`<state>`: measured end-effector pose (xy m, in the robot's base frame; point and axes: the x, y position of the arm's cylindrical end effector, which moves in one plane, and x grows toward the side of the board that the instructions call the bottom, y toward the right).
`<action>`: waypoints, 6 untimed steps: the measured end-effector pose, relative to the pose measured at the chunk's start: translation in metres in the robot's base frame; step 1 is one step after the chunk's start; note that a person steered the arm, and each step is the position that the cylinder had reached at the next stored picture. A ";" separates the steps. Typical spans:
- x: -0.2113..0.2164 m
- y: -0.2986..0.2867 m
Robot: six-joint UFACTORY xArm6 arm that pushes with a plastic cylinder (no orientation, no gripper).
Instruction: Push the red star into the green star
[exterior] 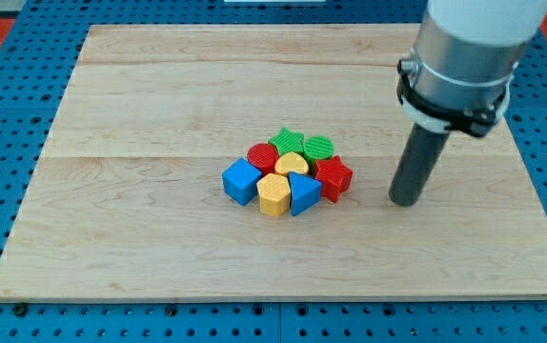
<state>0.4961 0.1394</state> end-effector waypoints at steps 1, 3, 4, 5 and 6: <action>0.007 -0.016; 0.016 -0.056; -0.010 -0.085; -0.071 -0.133; -0.085 -0.119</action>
